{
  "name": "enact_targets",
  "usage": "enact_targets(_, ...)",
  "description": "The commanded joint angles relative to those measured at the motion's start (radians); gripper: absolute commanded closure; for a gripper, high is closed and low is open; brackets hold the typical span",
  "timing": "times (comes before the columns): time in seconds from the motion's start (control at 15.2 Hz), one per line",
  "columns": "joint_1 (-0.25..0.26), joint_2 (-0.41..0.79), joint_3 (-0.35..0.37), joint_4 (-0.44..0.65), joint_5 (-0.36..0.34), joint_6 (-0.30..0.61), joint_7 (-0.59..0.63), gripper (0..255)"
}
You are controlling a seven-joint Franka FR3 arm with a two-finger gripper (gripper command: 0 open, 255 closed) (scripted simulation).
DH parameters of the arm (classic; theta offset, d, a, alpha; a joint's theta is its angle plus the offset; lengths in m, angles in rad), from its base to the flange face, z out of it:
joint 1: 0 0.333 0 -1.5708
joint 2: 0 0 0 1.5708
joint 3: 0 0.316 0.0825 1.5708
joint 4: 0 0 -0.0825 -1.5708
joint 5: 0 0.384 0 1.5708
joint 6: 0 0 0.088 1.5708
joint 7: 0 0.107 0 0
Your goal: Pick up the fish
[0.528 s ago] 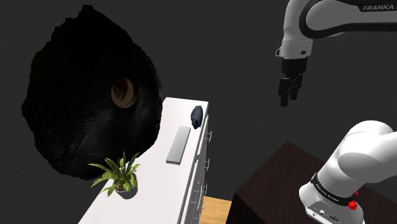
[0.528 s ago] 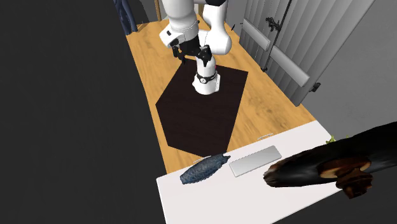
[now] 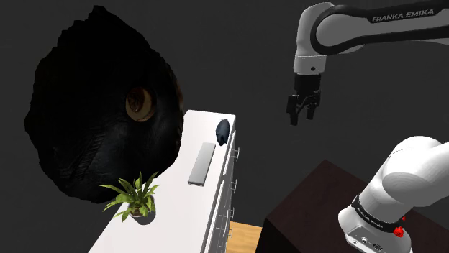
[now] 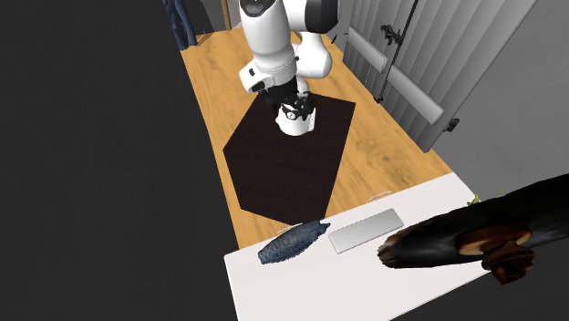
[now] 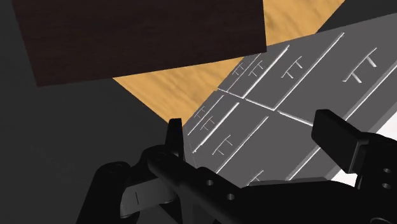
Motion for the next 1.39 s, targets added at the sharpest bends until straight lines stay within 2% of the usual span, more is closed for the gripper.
enact_targets(0.0,-0.001,0.054,0.028,0.011,0.03,0.059,0.061,0)
enact_targets(0.59,-0.012,0.348,0.129,0.145,0.096,0.293,0.312,0)
enact_targets(1.32,-0.008,0.74,0.17,0.437,0.052,0.485,0.614,0)
